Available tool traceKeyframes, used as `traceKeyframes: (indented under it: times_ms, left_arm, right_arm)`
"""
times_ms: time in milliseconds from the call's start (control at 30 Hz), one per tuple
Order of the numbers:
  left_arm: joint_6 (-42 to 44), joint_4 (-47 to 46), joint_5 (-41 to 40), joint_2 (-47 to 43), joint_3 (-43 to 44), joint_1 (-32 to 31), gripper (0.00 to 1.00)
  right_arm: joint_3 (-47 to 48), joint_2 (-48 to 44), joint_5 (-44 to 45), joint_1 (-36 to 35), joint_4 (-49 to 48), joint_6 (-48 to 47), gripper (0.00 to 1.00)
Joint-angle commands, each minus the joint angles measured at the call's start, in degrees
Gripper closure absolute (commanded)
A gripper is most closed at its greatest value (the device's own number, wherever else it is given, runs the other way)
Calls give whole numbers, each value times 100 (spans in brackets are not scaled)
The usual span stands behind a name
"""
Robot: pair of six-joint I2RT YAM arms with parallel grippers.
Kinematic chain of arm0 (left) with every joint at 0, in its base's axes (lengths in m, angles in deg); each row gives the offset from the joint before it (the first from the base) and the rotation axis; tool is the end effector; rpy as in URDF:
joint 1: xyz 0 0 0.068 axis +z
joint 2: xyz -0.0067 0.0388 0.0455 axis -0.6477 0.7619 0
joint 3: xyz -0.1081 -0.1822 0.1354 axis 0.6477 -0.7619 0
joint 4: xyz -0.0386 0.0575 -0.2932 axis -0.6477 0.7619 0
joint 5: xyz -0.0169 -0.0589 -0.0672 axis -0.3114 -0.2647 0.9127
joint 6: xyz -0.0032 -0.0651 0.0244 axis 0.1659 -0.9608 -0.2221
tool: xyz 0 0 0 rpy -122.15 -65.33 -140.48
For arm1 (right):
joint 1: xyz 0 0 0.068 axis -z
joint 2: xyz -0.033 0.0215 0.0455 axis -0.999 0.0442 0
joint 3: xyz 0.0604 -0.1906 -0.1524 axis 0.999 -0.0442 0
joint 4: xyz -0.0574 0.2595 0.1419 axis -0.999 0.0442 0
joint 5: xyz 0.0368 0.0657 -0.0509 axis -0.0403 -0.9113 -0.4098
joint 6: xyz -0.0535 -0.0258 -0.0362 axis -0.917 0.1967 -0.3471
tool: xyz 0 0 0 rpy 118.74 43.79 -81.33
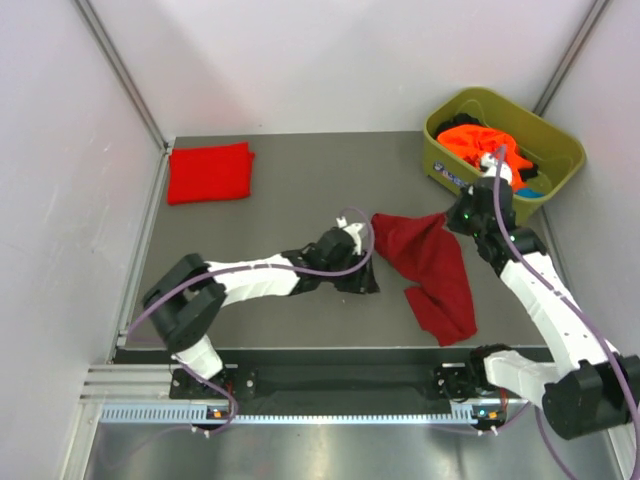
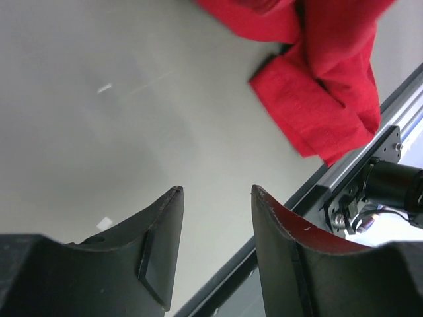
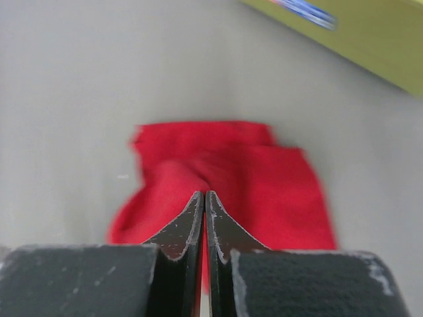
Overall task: Fold and stack the t-shirts
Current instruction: Flatten the tshirt out
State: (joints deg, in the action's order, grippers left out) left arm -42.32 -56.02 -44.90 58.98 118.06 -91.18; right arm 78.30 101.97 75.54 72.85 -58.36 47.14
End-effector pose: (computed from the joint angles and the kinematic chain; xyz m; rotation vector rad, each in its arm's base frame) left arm 0.2348 -0.3070 0.1266 0.3217 2.4870 -1.0134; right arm 0.3050 0.0717 0.2885 0.2832 2.1010 0.2725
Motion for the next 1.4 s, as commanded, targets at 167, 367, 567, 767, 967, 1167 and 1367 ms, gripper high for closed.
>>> traceKeyframes:
  times_ms: [167,367,567,767,967,1167,1367]
  left_arm:
    - [580,-775,170,1321,1399,-579,49]
    - [1020,-959,354,1920,1716,-685,49]
    - [1222,-898,293,2280,1856,-703,49]
    - [1425,-828,205,2588,2059,-711,49]
    - [1565,-731,293,2773,2182,-711,51]
    - [1741,-564,425,2931,2331,-729,54]
    - [1706,-327,390,3036,2436,-755,70]
  right_arm:
    - [-1099,-1024,432,696,170,-18,100]
    - [-1303,-1200,203,1048,117,-18,100]
    - [-1294,-1016,19,1600,21,-1,100]
    - [-1443,-1130,-201,1654,-94,-9,100]
    - [-1452,-1165,-297,1681,-111,-45,100]
    - [-1417,-1174,-403,1690,-129,-18,100]
    - [-1426,-1156,-491,1690,-146,-10,100]
